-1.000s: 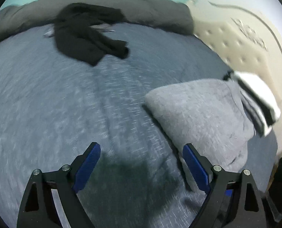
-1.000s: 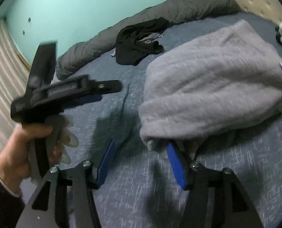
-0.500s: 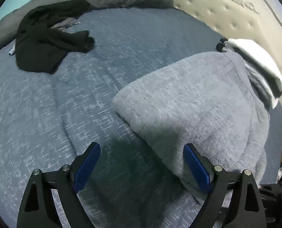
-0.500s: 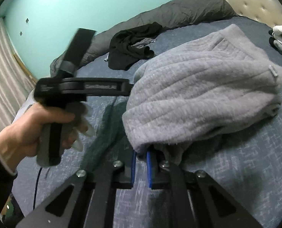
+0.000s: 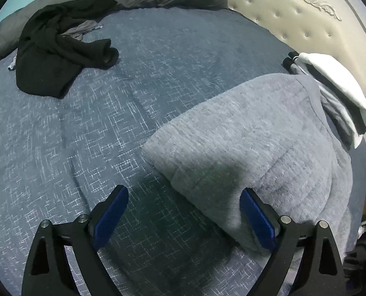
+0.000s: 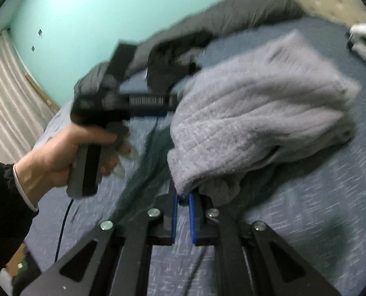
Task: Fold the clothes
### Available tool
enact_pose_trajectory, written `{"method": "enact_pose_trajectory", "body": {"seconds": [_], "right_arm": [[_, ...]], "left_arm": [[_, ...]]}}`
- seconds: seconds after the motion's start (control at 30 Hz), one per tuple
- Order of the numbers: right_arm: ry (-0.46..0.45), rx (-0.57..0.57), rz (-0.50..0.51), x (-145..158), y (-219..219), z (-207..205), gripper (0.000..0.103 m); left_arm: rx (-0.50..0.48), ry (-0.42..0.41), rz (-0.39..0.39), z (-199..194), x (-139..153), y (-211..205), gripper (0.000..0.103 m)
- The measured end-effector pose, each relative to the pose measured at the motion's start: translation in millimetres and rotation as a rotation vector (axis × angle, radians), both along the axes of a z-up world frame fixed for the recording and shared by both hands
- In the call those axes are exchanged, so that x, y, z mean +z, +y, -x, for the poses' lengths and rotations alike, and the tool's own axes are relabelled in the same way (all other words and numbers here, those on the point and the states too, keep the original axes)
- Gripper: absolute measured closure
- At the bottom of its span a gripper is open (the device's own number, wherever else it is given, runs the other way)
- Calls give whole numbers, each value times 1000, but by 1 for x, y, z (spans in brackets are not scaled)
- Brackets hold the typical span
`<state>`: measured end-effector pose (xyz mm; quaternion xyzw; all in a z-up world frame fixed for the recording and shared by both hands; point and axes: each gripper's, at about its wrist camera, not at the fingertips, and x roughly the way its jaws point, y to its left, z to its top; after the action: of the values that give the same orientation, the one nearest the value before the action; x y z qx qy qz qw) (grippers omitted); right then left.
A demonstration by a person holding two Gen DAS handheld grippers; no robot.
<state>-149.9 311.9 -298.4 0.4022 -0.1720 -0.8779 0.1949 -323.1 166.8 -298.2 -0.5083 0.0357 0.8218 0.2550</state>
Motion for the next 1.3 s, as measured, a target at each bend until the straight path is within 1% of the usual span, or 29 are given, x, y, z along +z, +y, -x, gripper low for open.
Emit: {"method": "enact_pose_trajectory", "body": {"seconds": [0.1,0.13,0.17,0.2,0.37,0.47,0.53,0.57,0.6,0.7,0.8,0.97,1.1,1.3], "right_arm": [[1,13,-66,-3,-11,-5,89],[6,20,-102,-3,-18,-6,84],[9,29,-122,-3,-22,-7,69],[8,30,-135,-4,-25,-7,62],[-26,3,-210,-13,-35,11,61],[-22,11,-287,-17,-47,19,61],[-24,29,-334,-21,-54,24,61],[-25,38,-357,-23,-58,26,65],[-32,46,-359,-25,-58,29,79],[-34,69,-351,-24,-55,30,89],[-3,79,-328,-11,-42,21,93],[21,77,-290,6,-14,10,95],[29,60,-259,13,-6,3,95],[22,55,-243,12,7,-23,96]], "left_arm": [[23,-4,-10,3,-1,-6,8],[35,-11,-25,5,-2,-11,8],[44,-16,-40,6,-2,-15,8],[47,-18,-53,6,-2,-18,8],[55,-15,-67,5,1,-26,8],[51,-16,-62,7,1,-26,8],[47,-17,-57,9,0,-25,8],[45,-19,-54,10,-1,-25,8],[43,-21,-50,12,-2,-24,8],[43,-25,-32,15,-4,-21,8],[41,-26,-17,17,-5,-16,8],[38,-27,6,20,-5,-6,8],[36,-27,25,22,-5,2,8],[32,-25,51,23,-4,13,8]]}}
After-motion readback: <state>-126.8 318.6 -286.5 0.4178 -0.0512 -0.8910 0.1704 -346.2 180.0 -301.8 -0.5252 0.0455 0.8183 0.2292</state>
